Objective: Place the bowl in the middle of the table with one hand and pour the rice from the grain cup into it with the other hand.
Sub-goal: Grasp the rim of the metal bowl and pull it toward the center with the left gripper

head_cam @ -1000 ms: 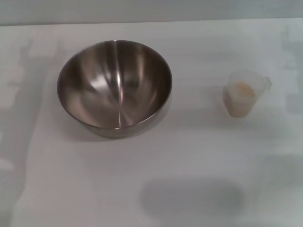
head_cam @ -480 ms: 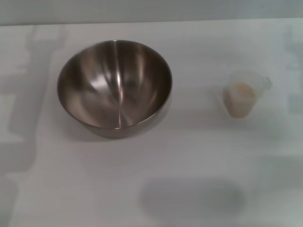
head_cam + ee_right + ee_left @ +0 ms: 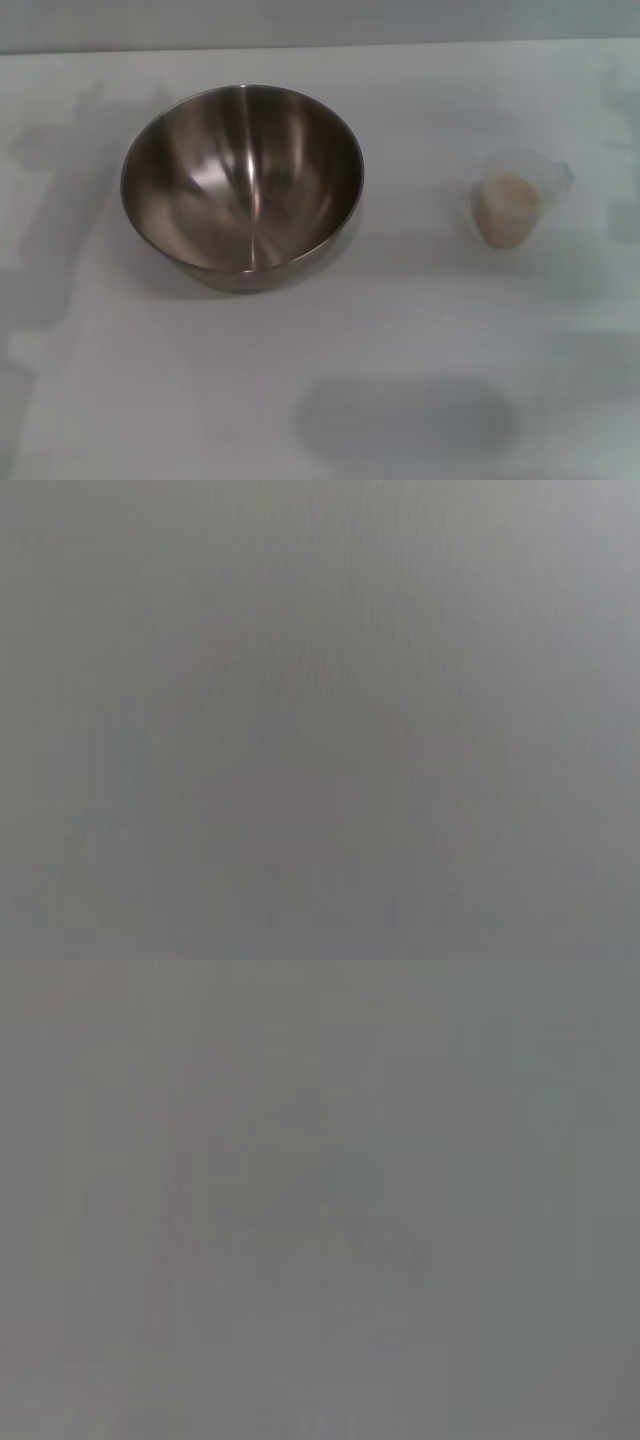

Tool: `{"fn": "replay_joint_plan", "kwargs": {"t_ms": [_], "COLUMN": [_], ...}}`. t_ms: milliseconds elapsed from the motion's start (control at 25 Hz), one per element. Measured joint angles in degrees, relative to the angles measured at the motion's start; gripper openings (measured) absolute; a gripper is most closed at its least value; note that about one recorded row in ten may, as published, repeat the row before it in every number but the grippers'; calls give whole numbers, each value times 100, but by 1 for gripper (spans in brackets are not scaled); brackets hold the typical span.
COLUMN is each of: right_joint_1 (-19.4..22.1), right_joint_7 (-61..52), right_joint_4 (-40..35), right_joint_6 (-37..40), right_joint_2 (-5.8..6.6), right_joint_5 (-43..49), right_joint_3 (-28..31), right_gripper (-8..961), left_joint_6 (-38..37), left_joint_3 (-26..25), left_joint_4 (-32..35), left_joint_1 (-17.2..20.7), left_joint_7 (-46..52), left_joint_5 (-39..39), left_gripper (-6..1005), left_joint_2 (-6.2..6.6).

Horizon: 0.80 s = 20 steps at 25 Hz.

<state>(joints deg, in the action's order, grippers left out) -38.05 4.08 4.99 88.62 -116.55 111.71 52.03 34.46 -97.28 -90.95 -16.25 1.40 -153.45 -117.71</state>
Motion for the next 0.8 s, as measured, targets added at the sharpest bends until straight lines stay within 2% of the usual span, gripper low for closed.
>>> {"fn": "replay_joint_plan", "kwargs": {"t_ms": [160,400,480,800], "right_joint_1": [0,0,0,4], "right_joint_7": [-2,-4,-4,-4], "right_joint_4": [8,18,19,-1], "right_joint_6": [0,-3,-3,0], "right_joint_2": [0,-8,-9,-17], "right_joint_5": [0,16,16,9], "right_joint_3": [0,0,0,0], "right_gripper": [545,545,544,544], "left_joint_6": [1736,3299,3667,4350], "left_joint_3": [-355,-735,-775,-807], "left_joint_4": [-349,-372,-345,23], "left_joint_1": [-287,-735,-848,-1190], "left_joint_7": [-356,-584,-590,-565], "left_joint_5": [-27,-148,-253,-404], "left_gripper": [779,770,767,755], "left_joint_2": [-19,-22,-27,-33]}}
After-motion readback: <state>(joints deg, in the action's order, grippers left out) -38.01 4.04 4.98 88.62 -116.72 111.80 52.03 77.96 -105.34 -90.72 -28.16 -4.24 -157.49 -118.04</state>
